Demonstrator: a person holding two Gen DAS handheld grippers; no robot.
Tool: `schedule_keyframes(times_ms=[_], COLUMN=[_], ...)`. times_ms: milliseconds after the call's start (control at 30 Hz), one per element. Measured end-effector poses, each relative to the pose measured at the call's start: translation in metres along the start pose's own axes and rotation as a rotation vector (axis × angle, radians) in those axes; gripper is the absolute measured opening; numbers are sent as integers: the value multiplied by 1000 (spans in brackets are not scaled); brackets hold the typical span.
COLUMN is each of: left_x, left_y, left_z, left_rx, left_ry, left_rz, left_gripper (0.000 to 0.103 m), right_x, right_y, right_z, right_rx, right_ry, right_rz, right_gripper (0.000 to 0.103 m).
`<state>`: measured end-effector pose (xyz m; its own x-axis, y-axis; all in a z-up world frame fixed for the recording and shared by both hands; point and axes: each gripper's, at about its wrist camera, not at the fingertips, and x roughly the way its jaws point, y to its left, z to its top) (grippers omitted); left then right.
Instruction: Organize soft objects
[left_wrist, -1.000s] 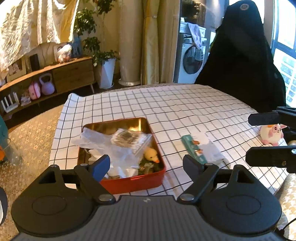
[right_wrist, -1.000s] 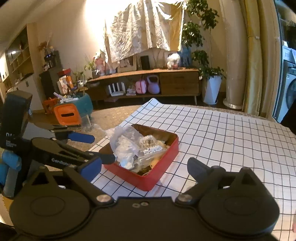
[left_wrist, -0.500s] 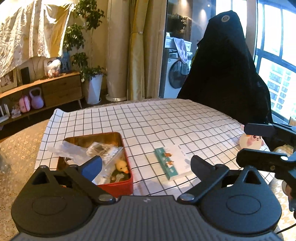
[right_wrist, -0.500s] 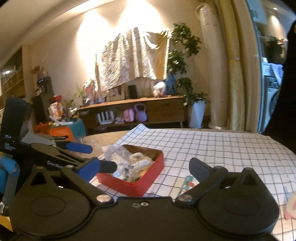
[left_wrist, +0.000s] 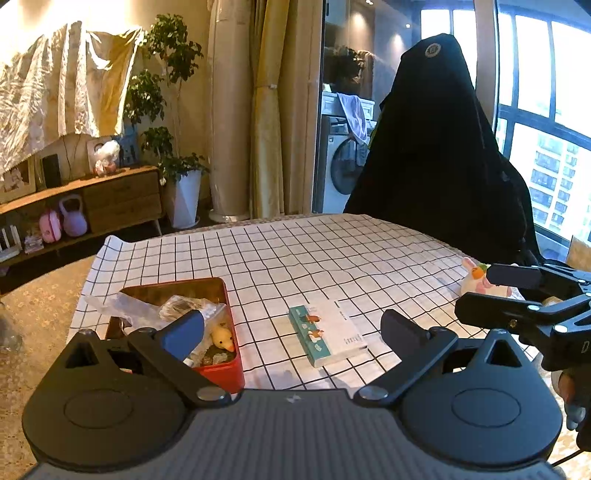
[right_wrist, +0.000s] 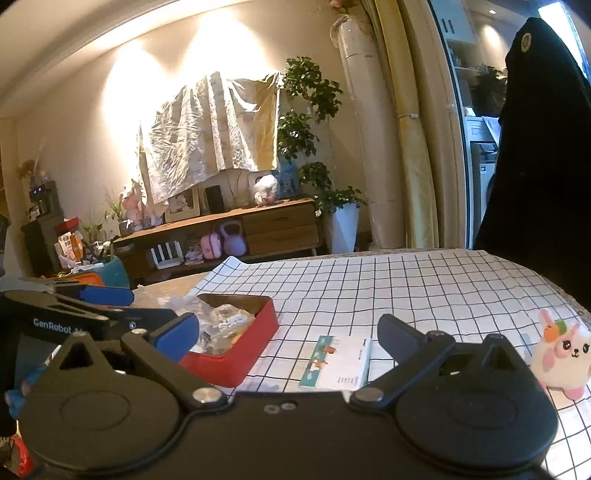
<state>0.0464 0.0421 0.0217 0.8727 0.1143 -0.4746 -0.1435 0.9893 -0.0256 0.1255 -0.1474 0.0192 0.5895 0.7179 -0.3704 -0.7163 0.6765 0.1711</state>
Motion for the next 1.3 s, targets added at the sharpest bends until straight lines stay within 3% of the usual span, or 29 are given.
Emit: schedule_keyframes(times_ms=[1300], left_x=[-17], left_y=[-3], left_z=[-7], left_rx=[-18], left_ry=[-42], left_rz=[-22], left_gripper=[103], right_x=[-9], right_y=[8], right_z=[-6], right_rx=[18], right_ry=[-2], right_rz=[-43], right_gripper=[103])
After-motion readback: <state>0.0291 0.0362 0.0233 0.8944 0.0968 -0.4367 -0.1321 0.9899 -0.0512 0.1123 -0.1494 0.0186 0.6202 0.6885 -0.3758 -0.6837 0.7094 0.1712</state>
